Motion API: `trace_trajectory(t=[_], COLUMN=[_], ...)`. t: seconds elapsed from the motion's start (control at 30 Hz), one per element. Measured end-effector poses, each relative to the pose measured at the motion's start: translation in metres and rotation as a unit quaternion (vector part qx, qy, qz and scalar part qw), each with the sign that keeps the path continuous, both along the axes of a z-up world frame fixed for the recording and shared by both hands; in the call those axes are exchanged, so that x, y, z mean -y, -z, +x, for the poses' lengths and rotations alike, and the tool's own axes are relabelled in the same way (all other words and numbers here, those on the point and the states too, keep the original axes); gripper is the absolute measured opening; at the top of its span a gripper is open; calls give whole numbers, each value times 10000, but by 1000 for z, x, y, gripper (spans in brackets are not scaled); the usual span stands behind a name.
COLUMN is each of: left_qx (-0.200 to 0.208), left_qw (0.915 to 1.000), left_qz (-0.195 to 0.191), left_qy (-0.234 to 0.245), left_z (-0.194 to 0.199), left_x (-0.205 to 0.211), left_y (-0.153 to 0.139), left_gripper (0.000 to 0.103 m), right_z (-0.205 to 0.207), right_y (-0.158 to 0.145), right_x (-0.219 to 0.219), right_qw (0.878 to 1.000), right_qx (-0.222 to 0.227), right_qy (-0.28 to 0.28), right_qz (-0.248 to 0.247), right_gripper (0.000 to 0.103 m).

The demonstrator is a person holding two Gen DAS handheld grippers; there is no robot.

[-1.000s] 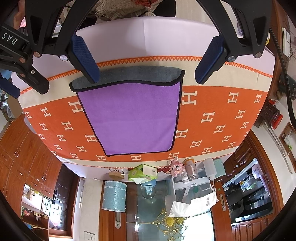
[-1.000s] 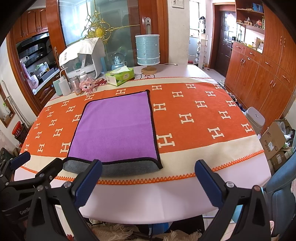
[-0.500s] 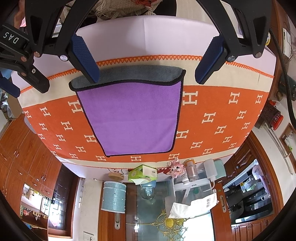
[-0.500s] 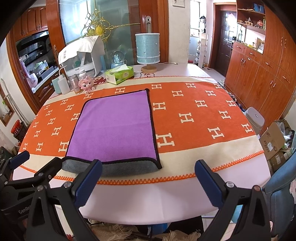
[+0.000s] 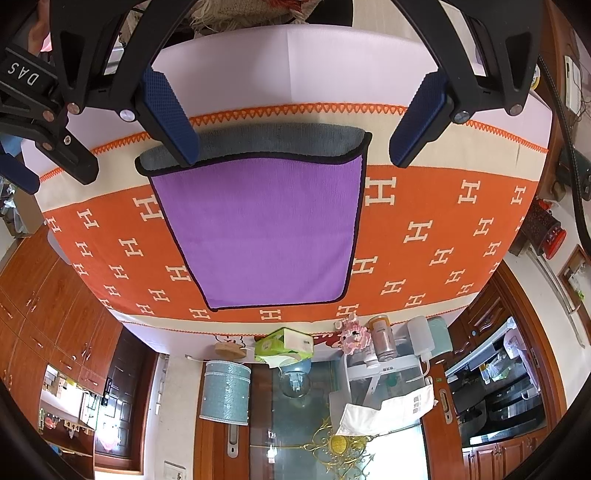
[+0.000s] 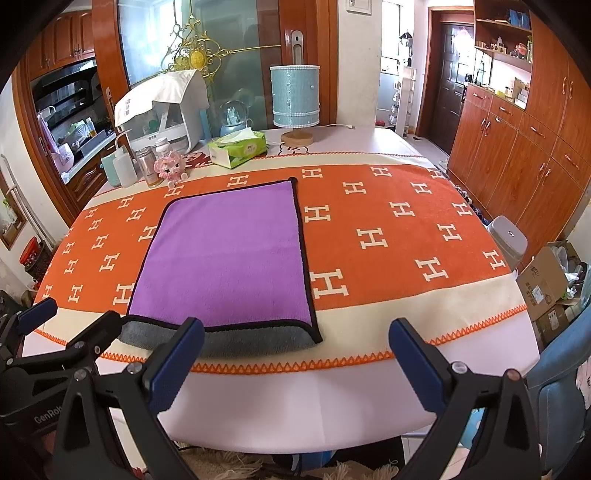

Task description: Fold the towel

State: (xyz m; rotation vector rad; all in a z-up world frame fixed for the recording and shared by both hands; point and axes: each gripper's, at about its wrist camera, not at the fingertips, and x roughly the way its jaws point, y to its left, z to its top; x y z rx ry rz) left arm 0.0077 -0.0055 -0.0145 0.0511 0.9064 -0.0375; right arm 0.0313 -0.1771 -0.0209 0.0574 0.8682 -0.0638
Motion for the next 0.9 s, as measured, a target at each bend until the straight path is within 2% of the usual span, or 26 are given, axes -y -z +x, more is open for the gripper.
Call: trace_trajectory(t=[0.37,0.6,0.9], left_qx=[38,109,211], left_qw=[10000,9999,9998], left_qz=[-28,-29,48], left_qy=[-39,-77,-54], left_z=[14,20,25], left_x=[-6,-14,-19], left_y=[-2,-8,-14], left_gripper=[102,102,102], right_z=[10,15,20], right_y=[-1,-9,-21], right_x=[2,4,2], right_qw=[10000,9997,9986], right_qx=[20,181,379], right_qy=[6,19,-254], right_qz=[-38,-134,-269], right_gripper=[101,100,100])
